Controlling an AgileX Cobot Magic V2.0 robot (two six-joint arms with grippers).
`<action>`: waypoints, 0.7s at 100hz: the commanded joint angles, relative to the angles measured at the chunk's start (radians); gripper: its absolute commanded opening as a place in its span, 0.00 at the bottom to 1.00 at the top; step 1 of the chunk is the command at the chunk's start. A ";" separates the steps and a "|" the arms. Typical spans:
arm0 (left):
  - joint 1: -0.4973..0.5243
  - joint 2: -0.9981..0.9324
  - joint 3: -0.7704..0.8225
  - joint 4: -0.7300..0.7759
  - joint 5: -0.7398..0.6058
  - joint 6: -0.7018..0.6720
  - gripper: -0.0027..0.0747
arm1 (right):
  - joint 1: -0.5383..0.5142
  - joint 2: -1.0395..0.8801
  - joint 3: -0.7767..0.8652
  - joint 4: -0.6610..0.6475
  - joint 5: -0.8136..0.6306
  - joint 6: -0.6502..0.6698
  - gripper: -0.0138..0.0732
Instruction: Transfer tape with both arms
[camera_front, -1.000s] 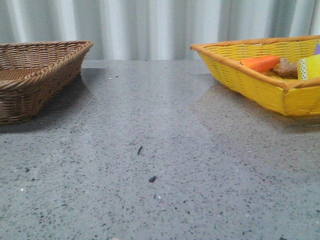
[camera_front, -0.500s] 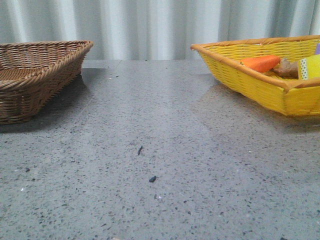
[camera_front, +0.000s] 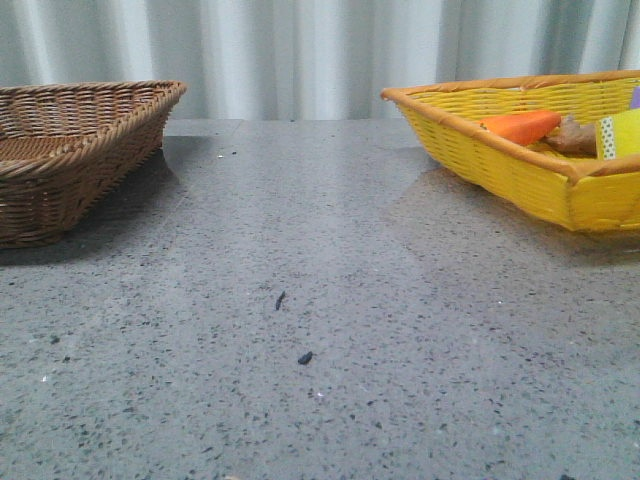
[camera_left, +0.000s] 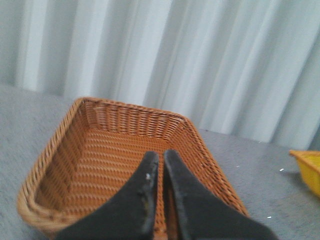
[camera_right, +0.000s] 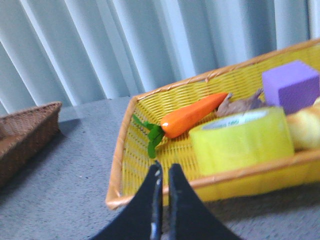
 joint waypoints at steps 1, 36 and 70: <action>-0.007 0.122 -0.137 0.012 -0.003 0.103 0.14 | -0.004 0.134 -0.156 -0.080 -0.003 -0.013 0.11; -0.105 0.437 -0.402 -0.036 0.165 0.146 0.69 | 0.009 0.703 -0.756 -0.098 0.460 -0.058 0.64; -0.276 0.475 -0.408 -0.038 0.180 0.146 0.60 | 0.021 1.229 -1.222 -0.170 0.937 -0.062 0.64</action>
